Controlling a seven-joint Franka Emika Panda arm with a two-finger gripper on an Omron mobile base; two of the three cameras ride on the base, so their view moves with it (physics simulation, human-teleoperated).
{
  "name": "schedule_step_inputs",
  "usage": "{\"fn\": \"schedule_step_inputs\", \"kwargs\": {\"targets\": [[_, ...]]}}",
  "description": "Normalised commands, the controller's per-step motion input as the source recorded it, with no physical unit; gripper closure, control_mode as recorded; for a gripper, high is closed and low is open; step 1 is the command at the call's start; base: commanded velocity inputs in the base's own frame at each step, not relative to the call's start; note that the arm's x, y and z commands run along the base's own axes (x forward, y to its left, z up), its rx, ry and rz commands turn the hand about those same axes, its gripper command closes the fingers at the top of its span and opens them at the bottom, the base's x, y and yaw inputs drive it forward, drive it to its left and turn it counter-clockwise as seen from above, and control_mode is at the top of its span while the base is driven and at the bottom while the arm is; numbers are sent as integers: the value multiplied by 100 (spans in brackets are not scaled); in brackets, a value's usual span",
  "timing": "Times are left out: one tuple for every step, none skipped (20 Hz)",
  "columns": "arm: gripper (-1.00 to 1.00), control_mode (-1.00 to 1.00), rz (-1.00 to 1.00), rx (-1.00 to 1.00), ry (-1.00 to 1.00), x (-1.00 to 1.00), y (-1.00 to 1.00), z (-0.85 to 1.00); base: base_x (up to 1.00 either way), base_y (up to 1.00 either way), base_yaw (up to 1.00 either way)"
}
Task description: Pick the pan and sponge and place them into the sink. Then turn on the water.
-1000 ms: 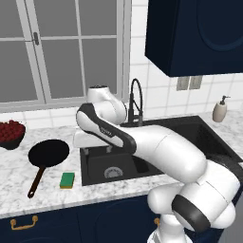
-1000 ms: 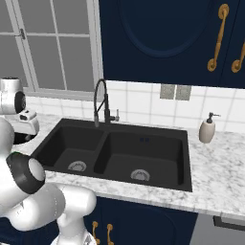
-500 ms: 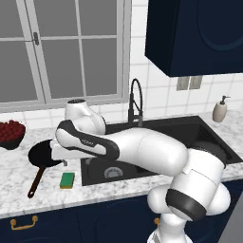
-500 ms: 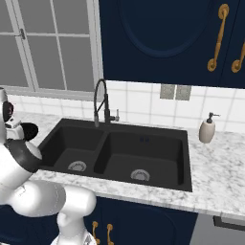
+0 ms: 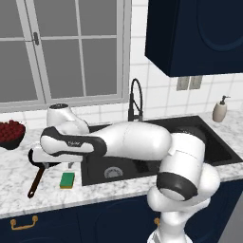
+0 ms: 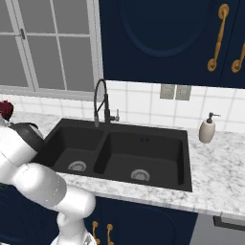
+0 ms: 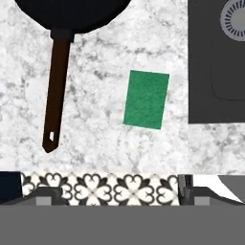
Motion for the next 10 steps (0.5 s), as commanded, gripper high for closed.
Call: {"fn": "schedule_step_inputs", "kwargs": {"targets": [[-100,-100,0,-4,1,25,49,-13,0,0,0],[-100,-100,0,-5,1,25,40,-16,0,0,0],[-100,-100,0,-6,2,29,44,-17,0,0,0],[-100,-100,0,-6,2,30,44,-18,0,0,0],[-100,-100,0,-8,1,31,50,-26,0,0,0],[-100,-100,0,-8,1,33,51,-29,0,0,0],[-100,-100,0,-6,1,27,45,-30,0,0,0],[-100,-100,0,-4,0,24,39,-29,0,0,0],[-100,-100,0,-6,0,31,44,-26,0,0,0],[-100,-100,0,-7,0,37,49,-22,0,0,0]]}}
